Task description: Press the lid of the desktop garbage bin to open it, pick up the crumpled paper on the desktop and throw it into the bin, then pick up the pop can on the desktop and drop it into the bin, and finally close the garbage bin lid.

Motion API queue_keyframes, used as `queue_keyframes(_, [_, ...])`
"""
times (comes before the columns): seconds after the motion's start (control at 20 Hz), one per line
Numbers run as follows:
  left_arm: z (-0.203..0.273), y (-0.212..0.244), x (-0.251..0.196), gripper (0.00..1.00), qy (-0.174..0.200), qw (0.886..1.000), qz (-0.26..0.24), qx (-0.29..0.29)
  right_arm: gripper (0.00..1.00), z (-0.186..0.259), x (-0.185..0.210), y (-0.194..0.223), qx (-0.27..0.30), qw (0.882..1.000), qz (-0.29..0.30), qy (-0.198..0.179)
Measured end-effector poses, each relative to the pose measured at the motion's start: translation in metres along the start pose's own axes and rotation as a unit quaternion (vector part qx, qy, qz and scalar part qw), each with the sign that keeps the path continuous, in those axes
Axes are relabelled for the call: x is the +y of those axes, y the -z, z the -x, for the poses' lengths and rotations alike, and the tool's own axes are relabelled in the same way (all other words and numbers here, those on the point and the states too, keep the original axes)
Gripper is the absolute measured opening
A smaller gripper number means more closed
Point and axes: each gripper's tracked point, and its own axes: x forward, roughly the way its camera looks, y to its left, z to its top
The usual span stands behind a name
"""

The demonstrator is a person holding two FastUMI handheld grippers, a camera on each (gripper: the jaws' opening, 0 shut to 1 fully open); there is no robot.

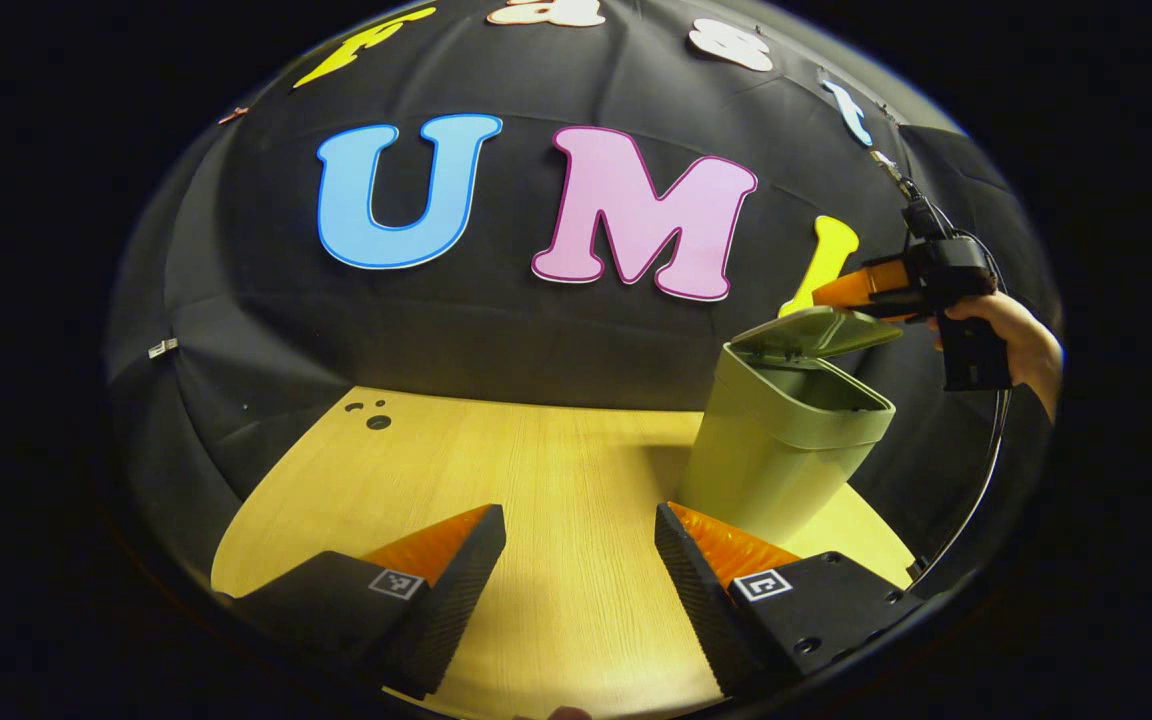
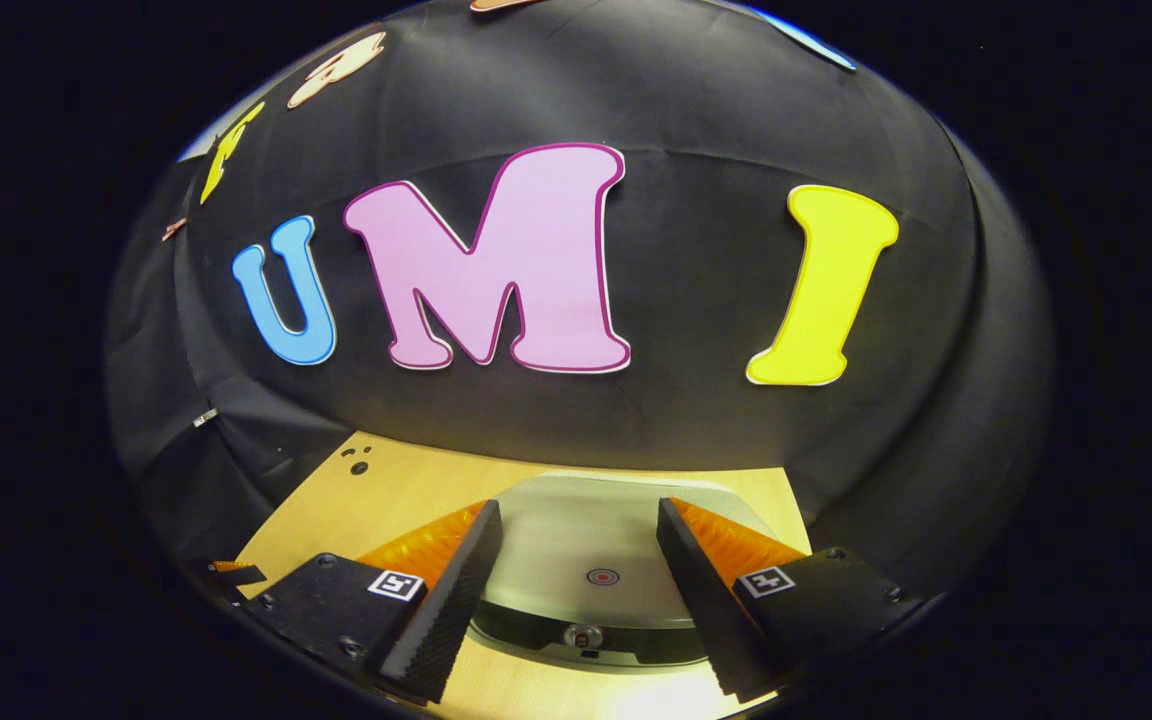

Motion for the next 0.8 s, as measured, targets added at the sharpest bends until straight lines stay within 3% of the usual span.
queue_keyframes(0.2, [0.0,0.001,0.002,0.96,-0.001,1.0,0.002,0.0,0.97,0.002,0.003,0.022,0.021,1.0,-0.006,-0.008])
queue_keyframes(0.25, [0.001,0.001,0.002,0.96,-0.001,1.0,0.002,0.0,0.92,0.003,0.005,0.027,0.026,0.999,-0.01,-0.015])
queue_keyframes(0.35, [0.0,0.001,0.003,0.96,-0.001,1.0,0.002,0.0,0.98,0.003,0.006,0.033,0.03,0.999,-0.012,-0.019])
queue_keyframes(0.8, [0.001,0.003,0.001,0.96,0.002,1.0,0.001,0.002,0.98,0.005,0.003,0.062,0.048,0.998,0.023,-0.012])
